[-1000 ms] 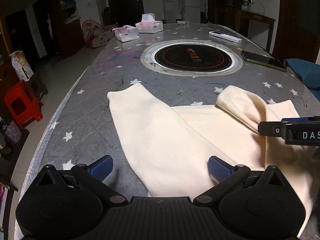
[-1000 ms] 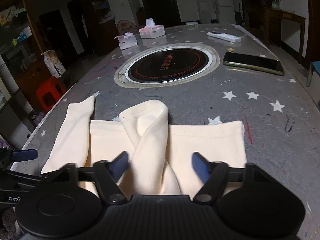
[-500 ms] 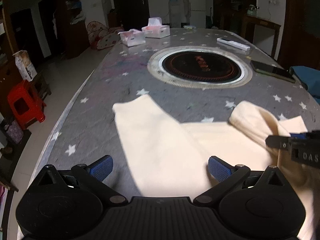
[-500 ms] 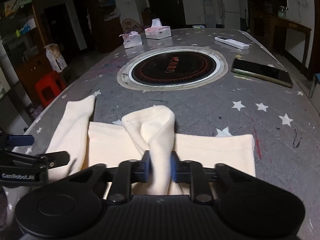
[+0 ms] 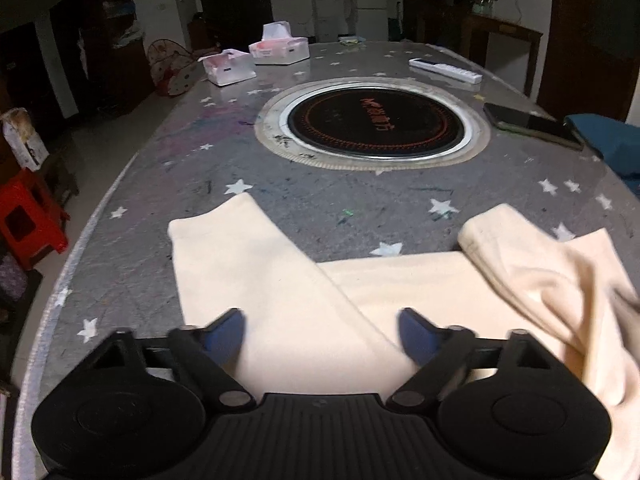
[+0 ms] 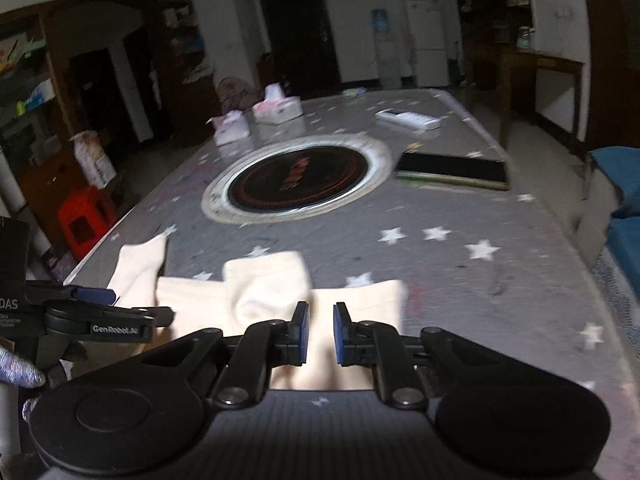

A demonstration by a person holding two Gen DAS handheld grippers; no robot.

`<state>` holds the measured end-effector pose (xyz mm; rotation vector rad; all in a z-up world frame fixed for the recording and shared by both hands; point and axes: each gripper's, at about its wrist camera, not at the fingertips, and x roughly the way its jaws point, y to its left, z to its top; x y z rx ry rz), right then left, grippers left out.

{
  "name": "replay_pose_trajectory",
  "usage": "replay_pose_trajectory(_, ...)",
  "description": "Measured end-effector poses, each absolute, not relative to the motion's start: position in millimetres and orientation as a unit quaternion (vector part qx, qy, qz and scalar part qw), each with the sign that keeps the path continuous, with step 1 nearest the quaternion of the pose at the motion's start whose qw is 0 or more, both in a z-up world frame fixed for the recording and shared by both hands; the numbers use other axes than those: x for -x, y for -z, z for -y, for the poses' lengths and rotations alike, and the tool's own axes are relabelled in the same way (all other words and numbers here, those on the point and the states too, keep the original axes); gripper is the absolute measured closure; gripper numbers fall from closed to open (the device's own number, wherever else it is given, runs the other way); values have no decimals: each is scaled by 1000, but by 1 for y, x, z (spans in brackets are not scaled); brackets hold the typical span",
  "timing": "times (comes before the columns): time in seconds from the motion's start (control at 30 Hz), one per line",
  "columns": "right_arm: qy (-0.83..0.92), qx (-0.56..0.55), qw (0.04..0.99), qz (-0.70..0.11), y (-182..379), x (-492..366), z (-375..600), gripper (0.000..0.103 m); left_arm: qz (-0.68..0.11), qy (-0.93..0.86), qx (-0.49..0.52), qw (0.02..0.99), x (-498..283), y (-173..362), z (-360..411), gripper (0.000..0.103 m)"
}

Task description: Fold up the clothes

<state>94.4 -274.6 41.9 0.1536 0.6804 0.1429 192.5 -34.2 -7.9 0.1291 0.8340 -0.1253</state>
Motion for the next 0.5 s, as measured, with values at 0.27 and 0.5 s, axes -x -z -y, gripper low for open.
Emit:
replay_pose_trajectory(0.27, -55, -81, 940, -328, -49, -72, 303, 88, -391, 69, -53, 916, -186, 4, 27, 65)
replay_pose_trajectory(0.5, -98, -75, 932, -341, -37, -90, 276, 65, -382, 75, -40, 920, -179, -3, 11, 79)
